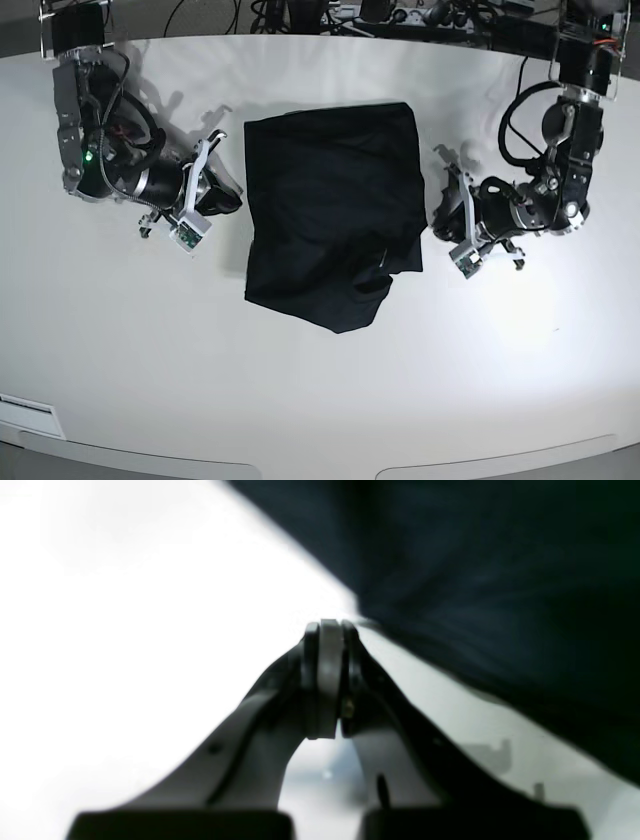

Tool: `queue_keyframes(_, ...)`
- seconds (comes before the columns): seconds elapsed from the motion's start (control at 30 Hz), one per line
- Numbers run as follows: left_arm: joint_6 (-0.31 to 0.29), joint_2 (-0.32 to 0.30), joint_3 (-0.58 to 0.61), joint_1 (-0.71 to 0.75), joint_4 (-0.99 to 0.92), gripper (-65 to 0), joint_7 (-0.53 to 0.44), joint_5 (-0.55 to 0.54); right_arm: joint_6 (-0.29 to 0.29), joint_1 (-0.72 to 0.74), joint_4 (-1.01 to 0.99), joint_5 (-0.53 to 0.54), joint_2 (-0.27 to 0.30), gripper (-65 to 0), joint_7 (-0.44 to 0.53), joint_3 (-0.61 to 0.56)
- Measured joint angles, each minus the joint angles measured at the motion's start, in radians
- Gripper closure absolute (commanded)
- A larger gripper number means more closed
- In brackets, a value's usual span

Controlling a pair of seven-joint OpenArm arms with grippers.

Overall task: Fold the T-shirt properly
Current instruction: 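Lower both grippers to opposite sides of the folded shirt, then push the shirt's sides inward with both grippers to square the bundle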

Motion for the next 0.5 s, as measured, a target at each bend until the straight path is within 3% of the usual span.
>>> queue_keyframes(0.1,-0.013,-0.003,-0.001,-0.079,0.032,0.0,0.147,-0.172,-0.022,-0.046,0.037,-0.054,-0.003,0.0,0.049,0.001)
queue_keyframes(0.2,-0.043,-0.034,-0.003,-0.113,0.112,0.0,0.264,-0.47,-0.063,-0.006,0.043,-0.148,-0.01,0.0,0.185,0.003)
queue_keyframes(0.27,-0.043,-0.043,-0.006,-0.08,0.159,0.0,0.346,-0.653,-0.071,0.042,0.043,-0.2,-0.026,0.0,0.204,0.006)
queue_keyframes(0.37,-0.044,-0.023,-0.003,0.047,0.233,0.0,0.428,-0.702,-0.056,0.119,-0.01,-0.217,-0.055,0.0,0.197,-0.034)
queue_keyframes(0.5,-0.047,0.031,0.002,0.173,0.344,0.0,0.422,-0.682,-0.038,0.31,-0.214,-0.248,-0.09,0.0,0.237,-0.142)
